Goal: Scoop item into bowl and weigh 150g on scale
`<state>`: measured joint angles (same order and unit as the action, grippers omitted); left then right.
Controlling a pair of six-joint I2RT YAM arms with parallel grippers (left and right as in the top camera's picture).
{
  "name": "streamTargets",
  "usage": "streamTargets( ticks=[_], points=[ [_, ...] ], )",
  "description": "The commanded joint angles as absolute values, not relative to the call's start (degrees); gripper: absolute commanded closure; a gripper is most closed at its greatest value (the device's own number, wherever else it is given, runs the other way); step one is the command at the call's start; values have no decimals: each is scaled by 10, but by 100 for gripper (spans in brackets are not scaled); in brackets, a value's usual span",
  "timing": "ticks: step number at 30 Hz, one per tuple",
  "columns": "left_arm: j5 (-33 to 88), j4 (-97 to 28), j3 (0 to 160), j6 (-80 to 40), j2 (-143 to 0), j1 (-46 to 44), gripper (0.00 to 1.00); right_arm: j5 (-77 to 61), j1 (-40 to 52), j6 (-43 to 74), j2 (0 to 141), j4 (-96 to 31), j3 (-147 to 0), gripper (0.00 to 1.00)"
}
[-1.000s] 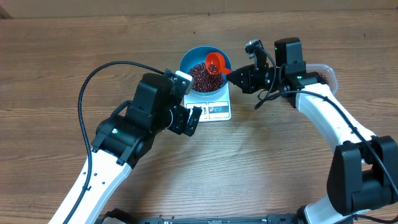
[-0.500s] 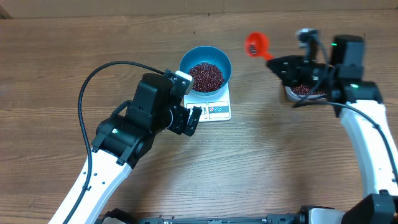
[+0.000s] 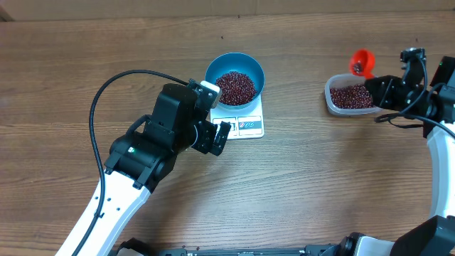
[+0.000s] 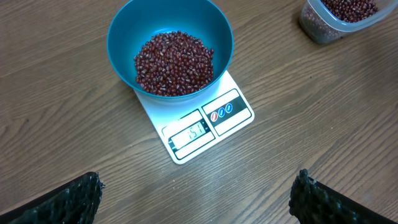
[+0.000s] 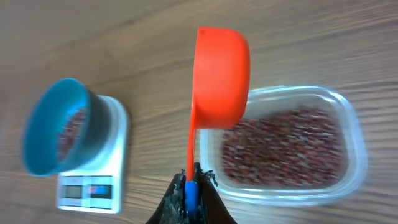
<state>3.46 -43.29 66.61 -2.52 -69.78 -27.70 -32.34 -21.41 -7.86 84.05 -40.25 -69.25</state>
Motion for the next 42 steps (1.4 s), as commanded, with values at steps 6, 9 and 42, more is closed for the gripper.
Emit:
streamTargets(
  ticks=[6,9,42],
  points=[
    [39,-433,660,-13,-700,-274,1,-180,-206,-274,834,-467,-691,96],
    [39,-433,660,-13,-700,-274,0,-155,-199,-274,834,-478,-691,96],
    [39,-433,660,-13,-700,-274,0,-203,-92,-262,835,-408,-691,96]
  ],
)
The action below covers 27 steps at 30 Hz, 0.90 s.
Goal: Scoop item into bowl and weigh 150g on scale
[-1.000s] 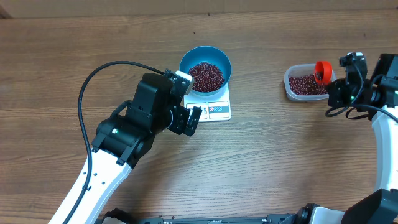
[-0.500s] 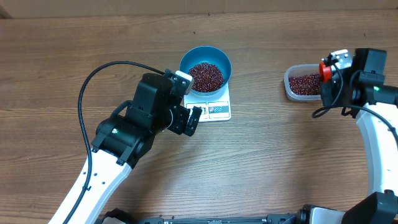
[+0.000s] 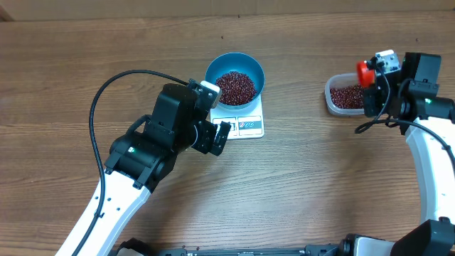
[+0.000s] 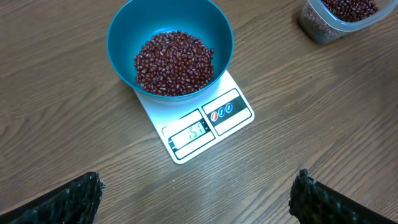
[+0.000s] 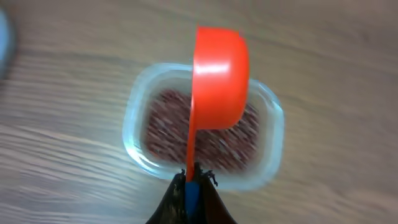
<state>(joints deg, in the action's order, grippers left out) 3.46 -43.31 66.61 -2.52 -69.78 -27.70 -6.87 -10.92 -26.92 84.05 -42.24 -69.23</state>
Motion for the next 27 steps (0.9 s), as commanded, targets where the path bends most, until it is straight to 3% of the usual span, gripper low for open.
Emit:
streamTargets(
  ticks=[1,5,18,27],
  points=[
    [39,-433,660,-13,-700,-274,1,-237,-85,-262,835,-401,-691,96],
    [39,-433,660,-13,-700,-274,0,-327,-43,-262,835,-359,-691,96],
    [39,-433,660,-13,-700,-274,0,-284,128,-245,878,-266,-691,96],
    [39,-433,660,-13,-700,-274,1,-230,168,-100,908,-270,-715,97]
  ],
)
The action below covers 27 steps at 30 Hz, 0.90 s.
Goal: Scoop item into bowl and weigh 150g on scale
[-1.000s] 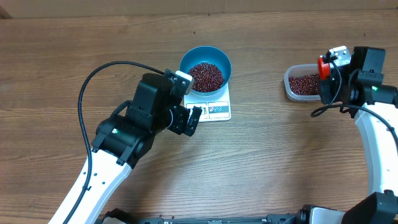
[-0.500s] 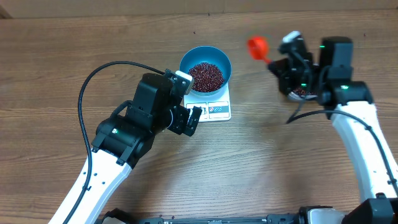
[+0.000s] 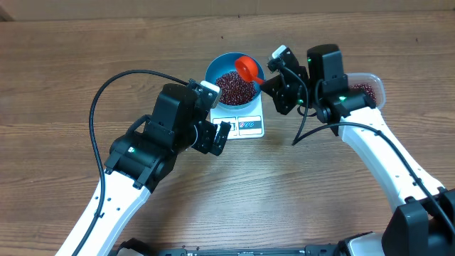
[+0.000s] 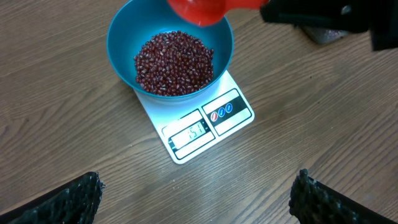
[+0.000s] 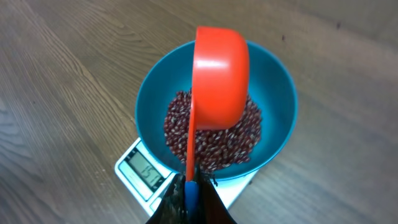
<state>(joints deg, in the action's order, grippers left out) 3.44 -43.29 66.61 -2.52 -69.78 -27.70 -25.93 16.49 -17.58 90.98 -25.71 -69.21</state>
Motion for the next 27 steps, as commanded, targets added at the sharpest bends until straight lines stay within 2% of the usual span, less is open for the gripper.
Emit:
streamTargets(
  ticks=[1,8,12,19,27],
  points=[
    [39,-433,660,-13,-700,-274,0,-230,168,-94,908,-287,-727,97],
    [39,-433,660,-13,-700,-274,1,-208,168,-95,925,-463,-861,97],
    [39,-433,660,-13,-700,-274,0,-204,168,-108,950,-519,-920,97],
    [39,-433,660,-13,-700,-274,0,-206,171,-110,1013,-546,-938,97],
    [39,-433,660,-13,-700,-274,0,-201,190,-127,1045,-513,-938,97]
  ],
)
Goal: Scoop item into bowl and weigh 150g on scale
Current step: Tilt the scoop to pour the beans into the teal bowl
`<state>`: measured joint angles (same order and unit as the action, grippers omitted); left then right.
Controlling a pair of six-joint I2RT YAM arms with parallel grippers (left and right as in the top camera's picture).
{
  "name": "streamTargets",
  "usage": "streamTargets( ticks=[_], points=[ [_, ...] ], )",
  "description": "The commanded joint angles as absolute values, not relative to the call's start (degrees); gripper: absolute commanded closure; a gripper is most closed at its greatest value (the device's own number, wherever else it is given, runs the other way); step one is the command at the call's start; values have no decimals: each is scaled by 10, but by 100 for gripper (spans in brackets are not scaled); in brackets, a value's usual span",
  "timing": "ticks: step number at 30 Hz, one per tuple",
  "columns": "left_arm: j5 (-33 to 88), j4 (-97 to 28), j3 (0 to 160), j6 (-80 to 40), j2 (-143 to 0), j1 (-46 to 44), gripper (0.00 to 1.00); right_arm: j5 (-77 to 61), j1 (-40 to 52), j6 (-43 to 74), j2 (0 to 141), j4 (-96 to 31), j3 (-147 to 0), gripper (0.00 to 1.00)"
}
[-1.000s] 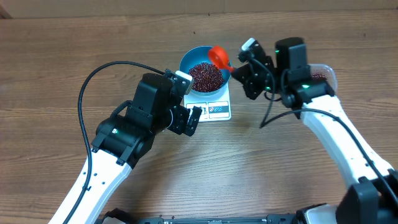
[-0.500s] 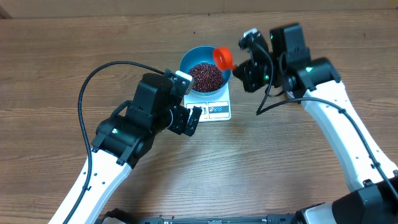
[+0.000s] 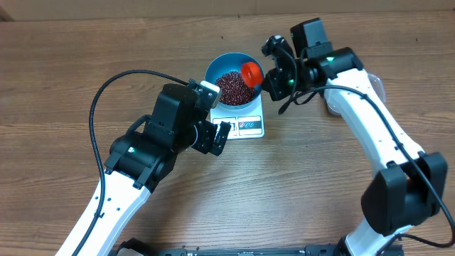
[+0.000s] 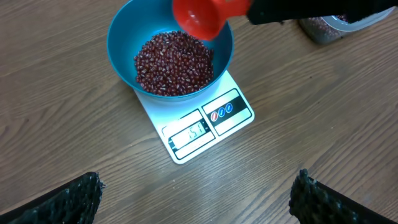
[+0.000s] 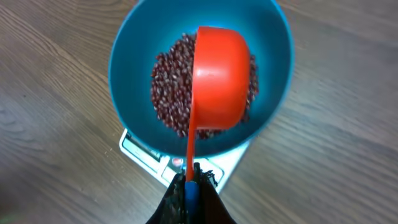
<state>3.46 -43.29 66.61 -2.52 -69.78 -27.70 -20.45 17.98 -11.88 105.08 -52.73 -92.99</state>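
Observation:
A blue bowl (image 3: 234, 78) of red beans sits on a small white scale (image 3: 242, 123) with its display toward the front. My right gripper (image 5: 191, 180) is shut on the handle of an orange scoop (image 5: 221, 84), whose cup hangs inside the bowl's right part just above the beans (image 5: 171, 93). The same scoop (image 4: 200, 17) shows over the bowl's far rim in the left wrist view. My left gripper (image 4: 198, 196) stands open over bare table in front of the scale (image 4: 198, 127), holding nothing.
A clear tub of red beans (image 4: 323, 22) stands at the right of the scale, mostly hidden behind my right arm in the overhead view. The left arm and its black cable (image 3: 106, 92) take up the front left of the wooden table (image 3: 71, 64).
My right gripper has carried the scoop lower and further over the bowl, so the cup now hangs just above the beans. The left arm has not moved.
The right gripper first held the scoop over the bean tub at the far right, and stayed above the tub a moment later. Then it was at the bowl on the scale, scoop over the far rim, and now down inside the bowl. The left gripper stayed open throughout.

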Motion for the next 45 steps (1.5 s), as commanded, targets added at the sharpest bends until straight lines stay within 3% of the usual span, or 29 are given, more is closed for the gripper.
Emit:
streamTargets(
  ticks=[1,45],
  points=[
    [39,-433,660,-13,-700,-274,0,-199,192,-127,1046,-506,-938,97],
    [39,-433,660,-13,-700,-274,1,-185,233,-123,1113,-524,-938,97]
  ],
)
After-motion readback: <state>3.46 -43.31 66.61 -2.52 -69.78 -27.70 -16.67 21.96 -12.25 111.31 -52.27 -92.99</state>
